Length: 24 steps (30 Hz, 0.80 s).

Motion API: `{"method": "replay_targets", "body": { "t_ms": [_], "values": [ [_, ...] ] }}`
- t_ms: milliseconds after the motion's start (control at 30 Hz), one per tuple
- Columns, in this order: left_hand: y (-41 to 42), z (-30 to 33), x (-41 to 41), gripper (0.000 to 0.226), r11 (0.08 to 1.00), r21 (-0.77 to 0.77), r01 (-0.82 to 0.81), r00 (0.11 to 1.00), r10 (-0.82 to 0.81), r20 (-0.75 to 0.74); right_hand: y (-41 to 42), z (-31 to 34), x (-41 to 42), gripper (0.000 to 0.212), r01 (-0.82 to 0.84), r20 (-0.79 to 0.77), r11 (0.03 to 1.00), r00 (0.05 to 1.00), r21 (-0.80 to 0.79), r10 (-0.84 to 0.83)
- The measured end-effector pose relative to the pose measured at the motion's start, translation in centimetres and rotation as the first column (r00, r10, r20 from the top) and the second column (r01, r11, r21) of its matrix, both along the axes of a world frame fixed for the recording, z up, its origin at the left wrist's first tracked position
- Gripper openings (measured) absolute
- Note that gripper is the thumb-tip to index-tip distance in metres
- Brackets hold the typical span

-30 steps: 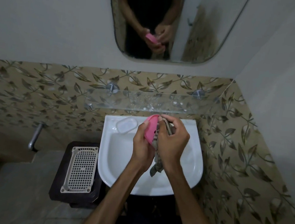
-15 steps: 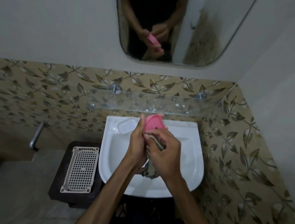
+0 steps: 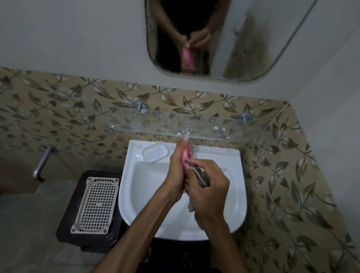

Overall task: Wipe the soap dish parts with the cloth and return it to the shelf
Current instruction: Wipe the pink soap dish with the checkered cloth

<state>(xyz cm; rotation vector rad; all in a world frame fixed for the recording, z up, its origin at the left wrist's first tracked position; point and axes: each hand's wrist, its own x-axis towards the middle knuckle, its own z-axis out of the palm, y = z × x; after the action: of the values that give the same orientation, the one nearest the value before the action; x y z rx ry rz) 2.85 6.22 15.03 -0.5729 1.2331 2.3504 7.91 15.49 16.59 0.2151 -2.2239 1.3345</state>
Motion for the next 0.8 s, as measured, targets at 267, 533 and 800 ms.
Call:
{"method": "replay_targets", "body": {
  "t_ms": [267, 533, 800],
  "values": [
    [-1.0, 0.5, -0.6, 0.078, 0.991, -0.050, 0.122, 0.988, -0.116, 0.098, 1.1, -0.3, -1.2, 0.026, -0.093, 0.020, 0.990, 0.996, 0.102, 0.091],
    [-1.4, 0.3, -0.3, 0.050, 0.991, -0.038, 0.127, 0.992, -0.127, -0.006, 1.2, 0.0, -1.8, 0.015, -0.162, 0.139, 0.987, 0.977, -0.008, 0.162],
    [-1.2, -0.6, -1.3, 0.067, 0.945, -0.319, -0.077, 0.996, 0.062, -0.057, 1.2, -0.4, -2.6, 0.017, -0.112, 0.132, 0.994, 0.985, 0.013, 0.109]
  ]
}}
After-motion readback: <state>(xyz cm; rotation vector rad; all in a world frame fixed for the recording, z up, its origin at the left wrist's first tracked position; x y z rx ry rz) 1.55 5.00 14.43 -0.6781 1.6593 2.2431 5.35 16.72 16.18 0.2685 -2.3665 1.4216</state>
